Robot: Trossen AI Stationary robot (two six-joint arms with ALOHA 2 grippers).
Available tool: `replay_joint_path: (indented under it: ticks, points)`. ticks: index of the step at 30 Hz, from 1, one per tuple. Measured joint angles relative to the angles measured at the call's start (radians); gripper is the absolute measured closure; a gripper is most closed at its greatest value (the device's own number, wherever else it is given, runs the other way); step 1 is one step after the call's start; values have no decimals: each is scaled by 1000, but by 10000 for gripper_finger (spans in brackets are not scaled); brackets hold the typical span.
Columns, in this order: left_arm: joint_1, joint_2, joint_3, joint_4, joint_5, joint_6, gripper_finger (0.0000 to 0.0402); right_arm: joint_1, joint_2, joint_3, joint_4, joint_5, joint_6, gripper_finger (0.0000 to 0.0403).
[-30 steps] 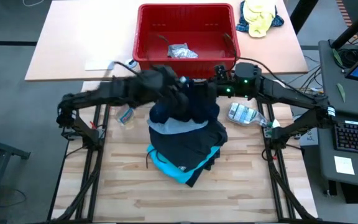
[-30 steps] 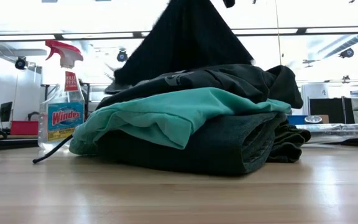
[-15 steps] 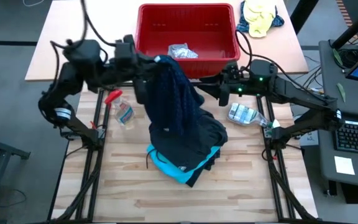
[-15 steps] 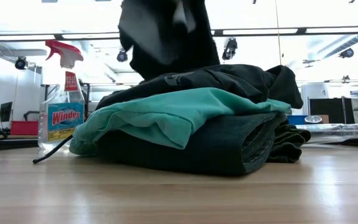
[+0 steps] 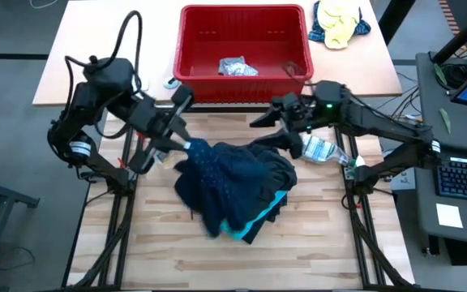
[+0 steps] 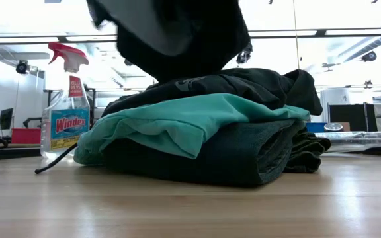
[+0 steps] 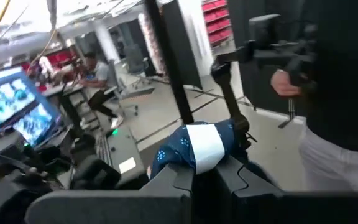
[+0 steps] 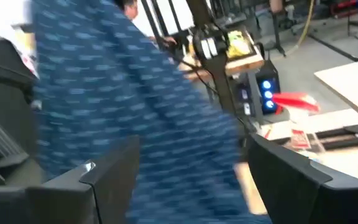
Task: Fold Laundry from Bin
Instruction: Fold the blue polo shirt
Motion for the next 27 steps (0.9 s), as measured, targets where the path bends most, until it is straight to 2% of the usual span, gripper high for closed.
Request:
replay_joint_path:
  ticks: [7,10,17,22,27]
  points:
    - [2,15,0,-4,-33,-28,402,17,119,0,10,-103,-33,120]
    - [4,24,0,-5,-34,-32,402,30,186,0,33,-202,-32,124]
    - [5,37,0,-9,-75,-65,401,66,311,0,243,-433,58,136]
    - [6,39,0,-24,-89,-85,401,50,315,0,210,-445,93,153]
    - [5,38,0,-24,-89,-111,401,36,226,0,71,-327,16,161]
